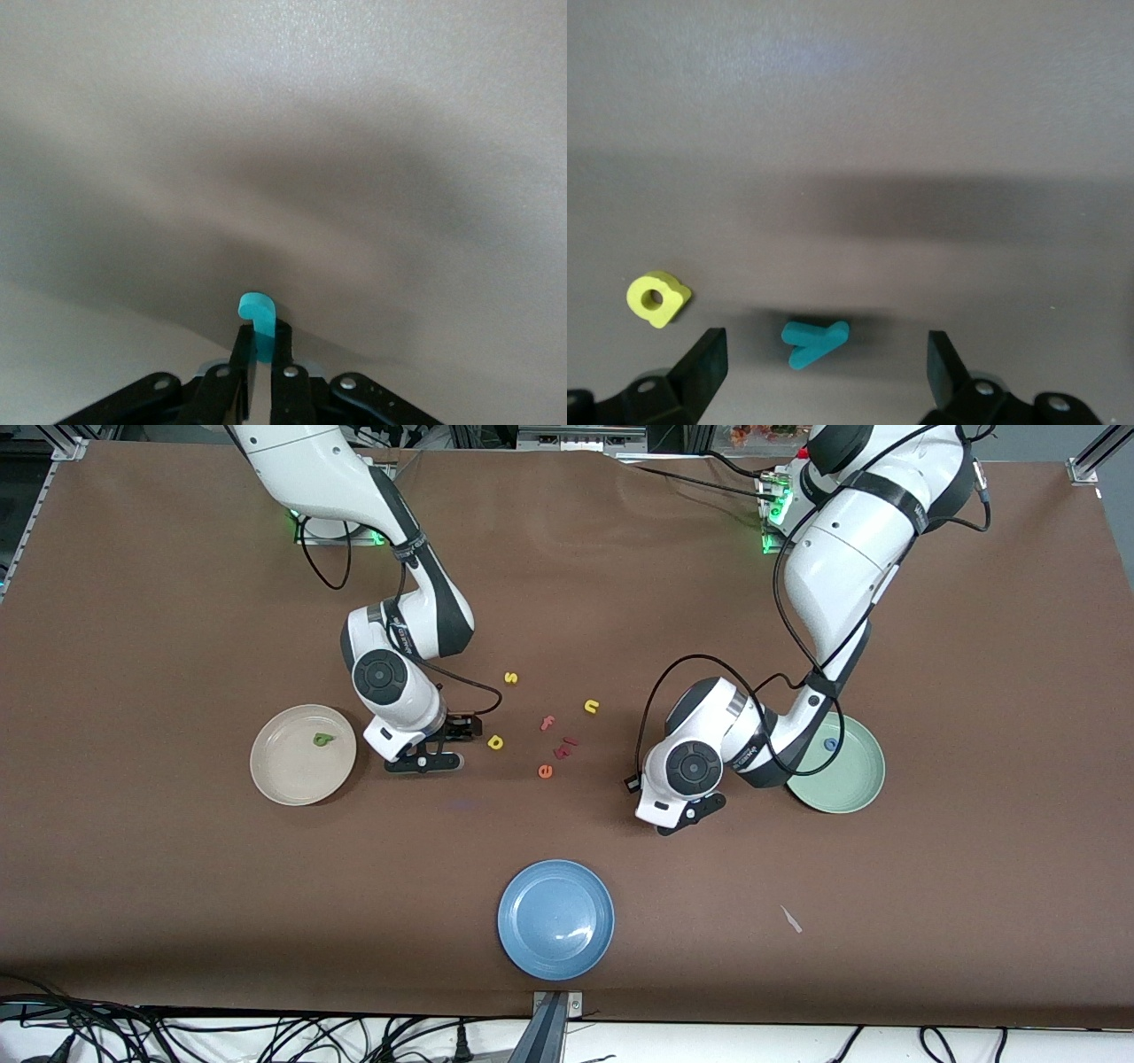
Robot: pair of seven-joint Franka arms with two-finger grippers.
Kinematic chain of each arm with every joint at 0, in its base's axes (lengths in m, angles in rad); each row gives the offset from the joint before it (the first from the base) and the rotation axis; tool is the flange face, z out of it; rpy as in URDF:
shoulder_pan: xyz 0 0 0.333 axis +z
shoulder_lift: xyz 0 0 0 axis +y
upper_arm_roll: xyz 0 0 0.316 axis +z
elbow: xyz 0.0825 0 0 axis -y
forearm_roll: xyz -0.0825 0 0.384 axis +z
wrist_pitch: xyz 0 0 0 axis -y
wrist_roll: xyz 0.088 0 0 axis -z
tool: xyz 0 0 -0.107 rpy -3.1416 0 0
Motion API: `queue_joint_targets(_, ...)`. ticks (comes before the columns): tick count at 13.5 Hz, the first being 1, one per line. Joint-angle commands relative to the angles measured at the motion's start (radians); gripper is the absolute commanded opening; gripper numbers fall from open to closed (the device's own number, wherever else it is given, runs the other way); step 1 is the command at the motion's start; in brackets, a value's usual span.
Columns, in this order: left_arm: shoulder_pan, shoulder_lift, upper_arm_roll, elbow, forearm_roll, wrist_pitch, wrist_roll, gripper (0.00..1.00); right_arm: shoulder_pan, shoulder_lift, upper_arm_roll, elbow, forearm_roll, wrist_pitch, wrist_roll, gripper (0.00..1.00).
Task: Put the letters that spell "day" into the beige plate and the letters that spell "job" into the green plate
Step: 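Release the green a on the white plate while the left gripper grasps the 1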
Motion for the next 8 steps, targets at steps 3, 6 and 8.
queue_joint_targets(3, 0.018, -0.053, 0.005, 0.003, -0.012, -0.049, 0.012, 0.0, 0.025, 0.024, -0.004, 0.007, 0.012, 0.002, -0.028, 1.0)
queue_joint_targets(6, 0.077, -0.112, 0.003, 0.003, -0.015, -0.173, 0.173, 0.0, 0.027, 0.024, -0.004, -0.002, 0.016, -0.002, -0.028, 0.99)
queue_joint_targets(8, 0.114, -0.155, 0.0, 0.002, -0.015, -0.263, 0.291, 0.0, 0.025, 0.024, -0.004, -0.008, 0.016, -0.001, -0.034, 0.91)
